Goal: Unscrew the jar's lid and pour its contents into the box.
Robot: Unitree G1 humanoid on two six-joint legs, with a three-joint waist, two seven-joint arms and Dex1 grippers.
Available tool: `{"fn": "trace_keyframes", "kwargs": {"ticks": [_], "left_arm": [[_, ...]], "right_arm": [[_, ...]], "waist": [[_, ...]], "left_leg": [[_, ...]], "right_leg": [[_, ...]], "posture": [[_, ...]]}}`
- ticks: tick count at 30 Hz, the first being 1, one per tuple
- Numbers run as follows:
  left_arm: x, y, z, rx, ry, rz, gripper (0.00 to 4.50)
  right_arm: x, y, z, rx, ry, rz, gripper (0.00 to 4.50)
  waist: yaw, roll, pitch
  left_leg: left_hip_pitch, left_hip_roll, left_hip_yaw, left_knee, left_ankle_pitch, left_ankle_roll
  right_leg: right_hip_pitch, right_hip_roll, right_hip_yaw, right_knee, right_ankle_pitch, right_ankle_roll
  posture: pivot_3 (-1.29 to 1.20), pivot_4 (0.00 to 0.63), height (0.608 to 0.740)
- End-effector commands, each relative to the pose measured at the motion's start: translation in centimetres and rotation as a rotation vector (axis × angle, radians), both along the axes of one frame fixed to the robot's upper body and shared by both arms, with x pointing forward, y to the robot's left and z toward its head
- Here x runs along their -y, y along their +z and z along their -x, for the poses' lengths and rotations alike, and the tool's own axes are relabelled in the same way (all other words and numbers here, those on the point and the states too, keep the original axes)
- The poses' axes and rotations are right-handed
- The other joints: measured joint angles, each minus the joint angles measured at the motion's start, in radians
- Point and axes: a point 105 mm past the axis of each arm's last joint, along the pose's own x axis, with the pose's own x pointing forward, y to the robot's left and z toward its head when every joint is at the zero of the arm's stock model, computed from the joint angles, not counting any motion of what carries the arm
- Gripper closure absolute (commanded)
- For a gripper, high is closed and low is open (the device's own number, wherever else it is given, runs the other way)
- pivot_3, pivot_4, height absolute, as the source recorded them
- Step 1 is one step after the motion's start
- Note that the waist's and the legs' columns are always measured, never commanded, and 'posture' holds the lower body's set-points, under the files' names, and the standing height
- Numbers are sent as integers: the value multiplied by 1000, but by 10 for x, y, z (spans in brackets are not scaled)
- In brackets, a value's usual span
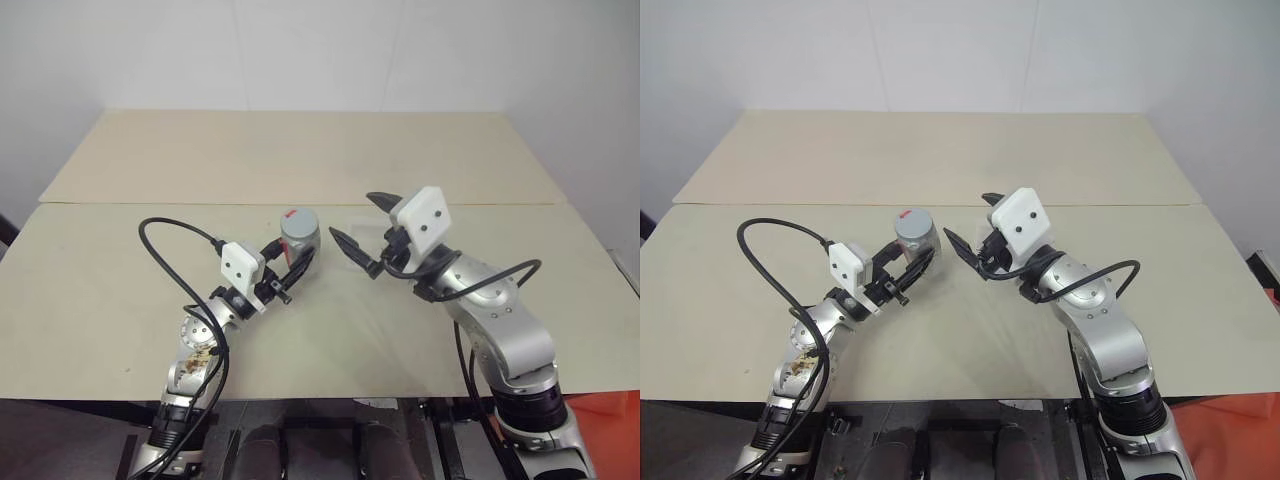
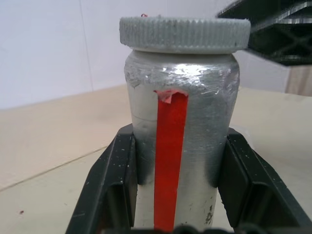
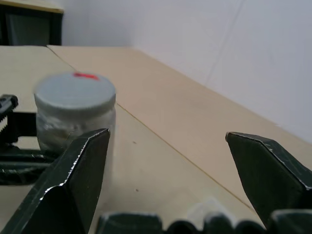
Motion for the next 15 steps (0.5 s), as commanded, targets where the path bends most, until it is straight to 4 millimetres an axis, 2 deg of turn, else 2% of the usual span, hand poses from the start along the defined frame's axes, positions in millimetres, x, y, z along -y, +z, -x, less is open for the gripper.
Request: {"fn": "trace_keyframes", "kwargs": {"ticks": [1,3,7,15], "left_arm": [[1,12,5,61,-16,13,2614],[2,12,5,62,-16,5,2614],[3,11,4,66,-17,-4,2614],[11,13,6,81,-39,-7,2614]], "right_arm": [[7,13,3,59,-9,-14,25],[5,20,7,57,21,-53,25],[-12,35,21,48,160,-112,25],[-58,38,8,49,222,-115,25]], "waist": [[0,0,0],[0,0,0],[-3,0,0],[-3,0,0]], "left_leg": [[0,0,0,0,0,0],[0,0,0,0,0,0],[0,0,0,0,0,0],[1,0,0,0,0,0]], "right_leg": [[0,0,0,0,0,0],[0,0,0,0,0,0],[0,0,0,0,0,0],[0,0,0,1,0,0]], "posture": [[0,150,740],[0,150,740],[0,150,740],[0,150,740]]}}
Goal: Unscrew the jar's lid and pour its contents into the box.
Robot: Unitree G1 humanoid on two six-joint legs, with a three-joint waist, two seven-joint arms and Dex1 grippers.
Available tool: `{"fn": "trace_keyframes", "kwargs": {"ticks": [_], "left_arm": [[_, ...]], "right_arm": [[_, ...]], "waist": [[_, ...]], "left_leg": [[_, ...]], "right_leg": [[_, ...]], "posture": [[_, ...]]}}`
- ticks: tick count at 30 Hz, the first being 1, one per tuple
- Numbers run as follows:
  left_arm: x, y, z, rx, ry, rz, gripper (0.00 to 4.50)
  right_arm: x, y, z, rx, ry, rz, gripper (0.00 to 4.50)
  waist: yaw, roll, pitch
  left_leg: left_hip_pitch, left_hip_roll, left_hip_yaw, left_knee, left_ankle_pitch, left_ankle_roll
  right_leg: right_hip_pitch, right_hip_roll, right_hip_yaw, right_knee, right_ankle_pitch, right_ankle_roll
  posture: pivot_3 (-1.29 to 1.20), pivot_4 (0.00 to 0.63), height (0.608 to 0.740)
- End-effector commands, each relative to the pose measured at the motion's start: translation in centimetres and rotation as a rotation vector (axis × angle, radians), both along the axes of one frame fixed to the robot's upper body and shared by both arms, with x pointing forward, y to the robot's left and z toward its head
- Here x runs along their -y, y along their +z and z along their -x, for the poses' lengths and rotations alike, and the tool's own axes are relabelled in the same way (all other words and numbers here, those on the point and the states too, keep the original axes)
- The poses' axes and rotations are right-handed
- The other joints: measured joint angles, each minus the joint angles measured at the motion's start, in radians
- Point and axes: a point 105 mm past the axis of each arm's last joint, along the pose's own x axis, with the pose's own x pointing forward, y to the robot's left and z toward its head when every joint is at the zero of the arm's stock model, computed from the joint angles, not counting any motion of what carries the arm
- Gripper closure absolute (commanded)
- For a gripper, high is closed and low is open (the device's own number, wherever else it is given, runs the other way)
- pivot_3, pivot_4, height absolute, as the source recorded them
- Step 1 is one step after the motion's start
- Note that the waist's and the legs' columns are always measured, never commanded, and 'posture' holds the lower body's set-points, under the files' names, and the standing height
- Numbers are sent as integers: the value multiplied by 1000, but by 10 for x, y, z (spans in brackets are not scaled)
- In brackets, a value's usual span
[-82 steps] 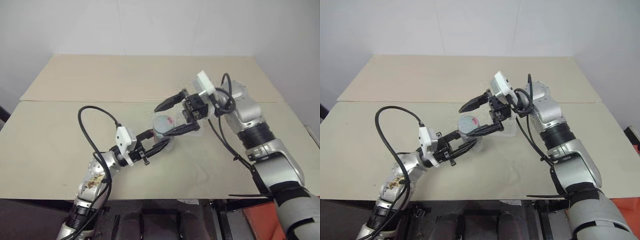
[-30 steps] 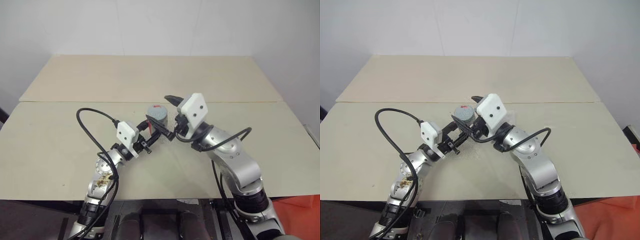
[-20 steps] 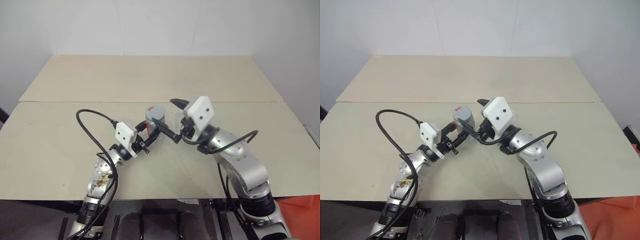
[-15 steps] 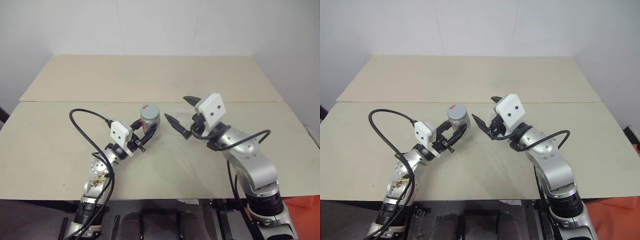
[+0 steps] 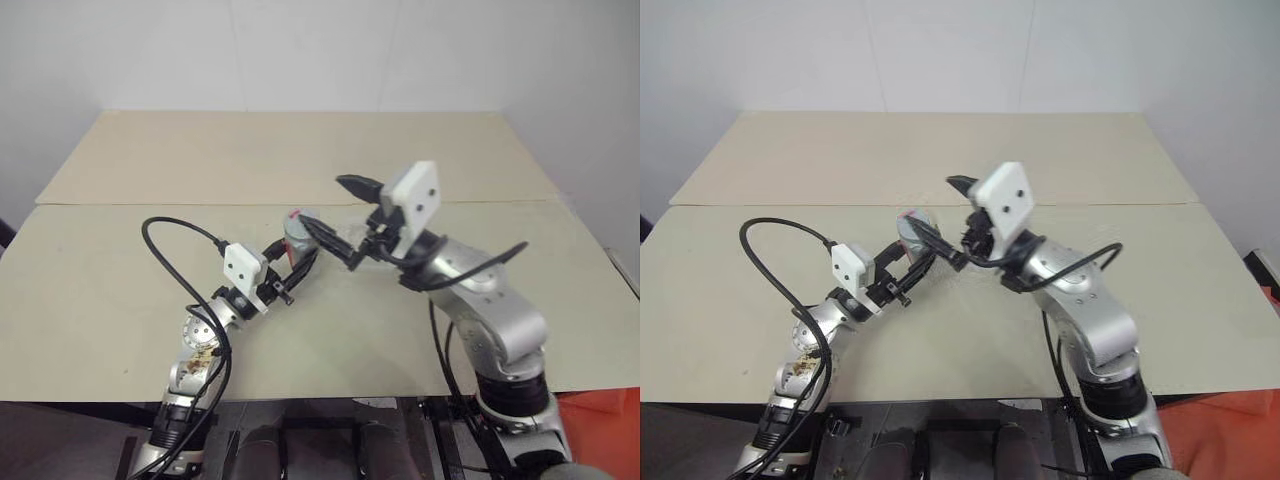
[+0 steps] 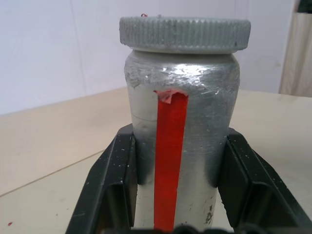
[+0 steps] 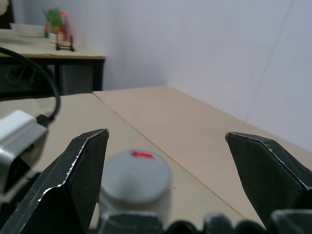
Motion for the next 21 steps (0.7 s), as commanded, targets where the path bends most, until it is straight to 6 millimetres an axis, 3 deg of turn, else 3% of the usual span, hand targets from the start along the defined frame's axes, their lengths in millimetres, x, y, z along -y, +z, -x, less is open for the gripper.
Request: {"fn": "trace_keyframes", "kwargs": {"ticks": [1,9,21], "left_arm": [[6,12,4,65,-21,2,2614],[6,12,6,71,-20,4,2614],[-4,14,3,65,5,23,2614]], "right_arm": [[-14,8,-3,62,-1,0,25],[-23,1,-14,69,-4,19,25],[3,-10,-11,46,-59,37,25]], "waist": [[1,0,0],[4,0,0],[3,0,0]], "left_leg": [[0,0,0,0,0,0],[-1,0,0,0,0,0],[-1,0,0,0,0,0]], "right_leg": [[0,0,0,0,0,0],[0,0,0,0,0,0],[0,0,0,0,0,0]], "posture": [[0,150,740],[0,150,740],[0,150,740]]}}
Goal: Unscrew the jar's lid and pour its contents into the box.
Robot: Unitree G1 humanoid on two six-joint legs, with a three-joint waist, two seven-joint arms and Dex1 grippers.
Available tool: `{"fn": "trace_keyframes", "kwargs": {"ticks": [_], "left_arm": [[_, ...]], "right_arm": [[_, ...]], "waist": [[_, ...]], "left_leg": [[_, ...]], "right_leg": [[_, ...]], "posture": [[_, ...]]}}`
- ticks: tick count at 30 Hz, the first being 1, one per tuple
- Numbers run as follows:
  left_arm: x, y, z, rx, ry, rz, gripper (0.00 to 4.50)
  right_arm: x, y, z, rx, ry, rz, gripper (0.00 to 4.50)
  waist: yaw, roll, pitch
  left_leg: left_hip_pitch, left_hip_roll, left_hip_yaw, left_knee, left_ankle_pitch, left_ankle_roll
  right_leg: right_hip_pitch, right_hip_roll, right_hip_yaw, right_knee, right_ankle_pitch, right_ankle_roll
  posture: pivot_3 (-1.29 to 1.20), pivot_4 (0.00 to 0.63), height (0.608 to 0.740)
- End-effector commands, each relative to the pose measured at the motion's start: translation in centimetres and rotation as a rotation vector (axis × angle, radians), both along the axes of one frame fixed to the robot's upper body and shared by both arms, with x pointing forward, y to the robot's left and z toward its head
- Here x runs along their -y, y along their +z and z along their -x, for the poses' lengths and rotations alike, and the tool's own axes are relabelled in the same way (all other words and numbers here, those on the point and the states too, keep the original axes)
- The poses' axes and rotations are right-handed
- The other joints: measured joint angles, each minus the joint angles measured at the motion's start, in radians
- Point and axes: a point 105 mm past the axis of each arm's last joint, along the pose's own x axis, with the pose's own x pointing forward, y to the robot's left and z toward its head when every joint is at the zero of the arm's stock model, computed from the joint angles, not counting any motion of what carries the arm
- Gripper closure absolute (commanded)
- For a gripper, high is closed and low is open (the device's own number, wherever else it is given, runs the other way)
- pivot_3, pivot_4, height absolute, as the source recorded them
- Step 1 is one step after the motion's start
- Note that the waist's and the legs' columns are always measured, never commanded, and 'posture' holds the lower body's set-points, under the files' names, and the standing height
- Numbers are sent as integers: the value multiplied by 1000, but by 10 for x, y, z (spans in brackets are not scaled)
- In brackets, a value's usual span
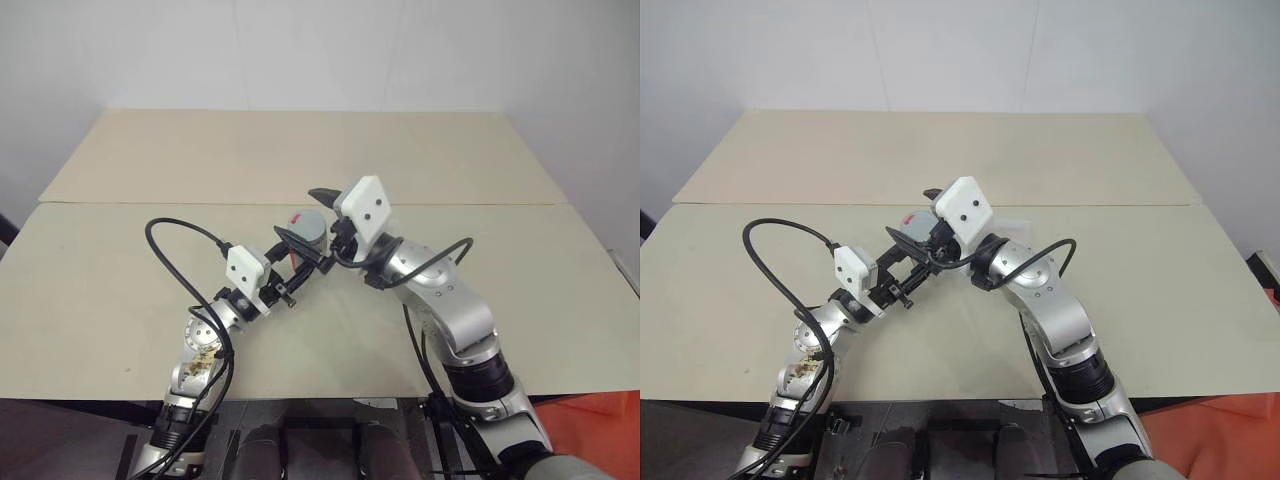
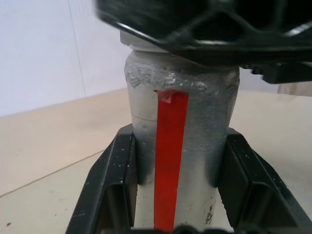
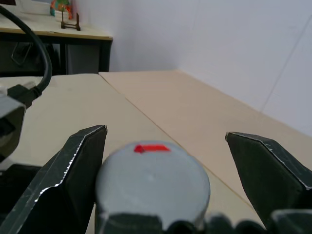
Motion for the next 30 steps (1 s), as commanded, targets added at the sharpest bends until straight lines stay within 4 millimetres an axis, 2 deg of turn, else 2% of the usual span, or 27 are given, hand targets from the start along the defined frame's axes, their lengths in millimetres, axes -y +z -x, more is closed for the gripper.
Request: {"fn": "trace_keyframes", "kwargs": {"ticks": [1,12,21,30], "left_arm": [[-5,14,2,54,9,24,2614],[-9,13,0,53,4,10,2614],[-10,12,0,51,4,4,2614],[-6,8,2,59,-8,-18,2614]], "right_arm": [[15,12,3,47,-37,-23,25],[44,3,9,37,-64,24,25],[53,3,10,39,-66,33,25],[49,-4,35,-32,129,107,25]], "waist": [[0,0,0],[1,0,0],[0,0,0],[0,0,0]], "left_leg": [[0,0,0,0,0,0],[0,0,0,0,0,0],[0,0,0,0,0,0],[0,0,0,0,0,0]], "right_leg": [[0,0,0,0,0,0],[0,0,0,0,0,0],[0,0,0,0,0,0],[0,0,0,0,0,0]], "posture": [[0,150,740],[0,150,740],[0,150,740],[0,150,740]]}}
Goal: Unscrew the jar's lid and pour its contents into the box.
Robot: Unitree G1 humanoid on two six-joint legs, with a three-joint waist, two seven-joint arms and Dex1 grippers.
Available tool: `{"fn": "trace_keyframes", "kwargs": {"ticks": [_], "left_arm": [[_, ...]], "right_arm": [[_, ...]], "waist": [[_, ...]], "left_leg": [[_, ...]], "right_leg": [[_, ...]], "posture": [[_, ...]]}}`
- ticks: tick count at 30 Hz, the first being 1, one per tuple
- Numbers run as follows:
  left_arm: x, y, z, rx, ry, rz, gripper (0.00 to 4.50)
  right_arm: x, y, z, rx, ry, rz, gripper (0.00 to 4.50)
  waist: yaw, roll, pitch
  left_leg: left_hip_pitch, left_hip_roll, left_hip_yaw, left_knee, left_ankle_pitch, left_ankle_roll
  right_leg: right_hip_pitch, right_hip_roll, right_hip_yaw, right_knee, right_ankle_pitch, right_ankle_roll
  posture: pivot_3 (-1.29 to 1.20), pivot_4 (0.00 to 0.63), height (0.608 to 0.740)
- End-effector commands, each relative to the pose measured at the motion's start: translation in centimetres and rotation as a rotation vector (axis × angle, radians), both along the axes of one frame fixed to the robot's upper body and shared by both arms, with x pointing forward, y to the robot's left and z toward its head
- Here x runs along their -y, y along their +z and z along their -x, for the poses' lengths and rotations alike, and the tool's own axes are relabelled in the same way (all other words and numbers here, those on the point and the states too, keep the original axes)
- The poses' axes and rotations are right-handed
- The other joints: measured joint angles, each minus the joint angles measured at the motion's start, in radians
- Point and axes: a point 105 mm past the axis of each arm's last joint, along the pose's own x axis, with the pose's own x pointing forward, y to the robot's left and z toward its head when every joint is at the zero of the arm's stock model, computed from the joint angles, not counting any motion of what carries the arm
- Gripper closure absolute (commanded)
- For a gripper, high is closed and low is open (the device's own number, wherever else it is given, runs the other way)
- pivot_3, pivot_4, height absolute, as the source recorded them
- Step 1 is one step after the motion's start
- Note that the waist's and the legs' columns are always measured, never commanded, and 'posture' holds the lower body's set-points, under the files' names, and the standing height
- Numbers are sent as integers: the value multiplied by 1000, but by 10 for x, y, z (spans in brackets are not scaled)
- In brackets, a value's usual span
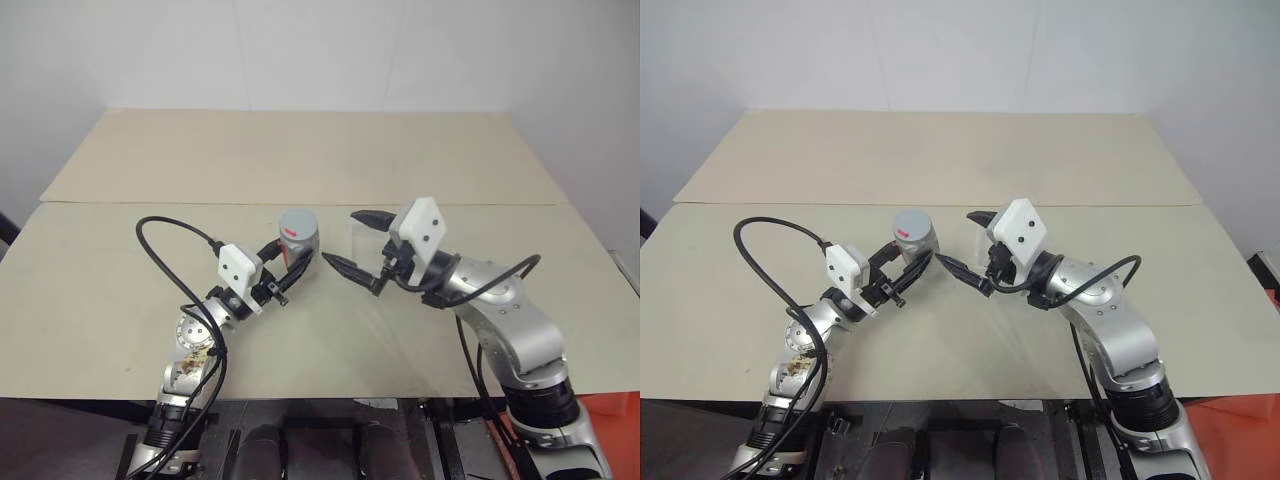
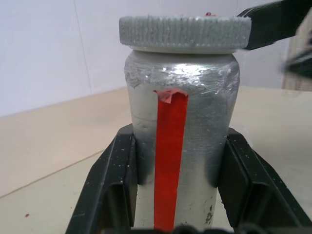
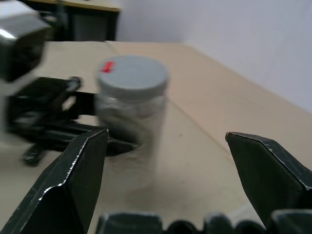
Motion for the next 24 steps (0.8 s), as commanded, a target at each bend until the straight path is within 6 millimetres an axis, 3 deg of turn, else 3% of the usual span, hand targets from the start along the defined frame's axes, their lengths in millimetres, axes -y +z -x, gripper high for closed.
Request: {"fn": "trace_keyframes", "kwargs": {"ticks": [1,11,24], "left_arm": [[4,10,4,62,-19,0,2614],[8,10,6,69,-31,-5,2614],[11,8,9,63,-36,5,2614]], "right_arm": [[-5,10,11,19,56,-18,25],[-33,22,-8,22,24,-98,25],[-42,24,-9,11,48,-128,25]], "waist": [[-3,0,0],[0,0,0],[0,0,0]], "left_leg": [[0,0,0,0,0,0],[0,0,0,0,0,0],[0,0,0,0,0,0]], "right_leg": [[0,0,0,0,0,0],[0,0,0,0,0,0],[0,0,0,0,0,0]], "posture": [[0,150,740],[0,150,740],[0,150,740]]}}
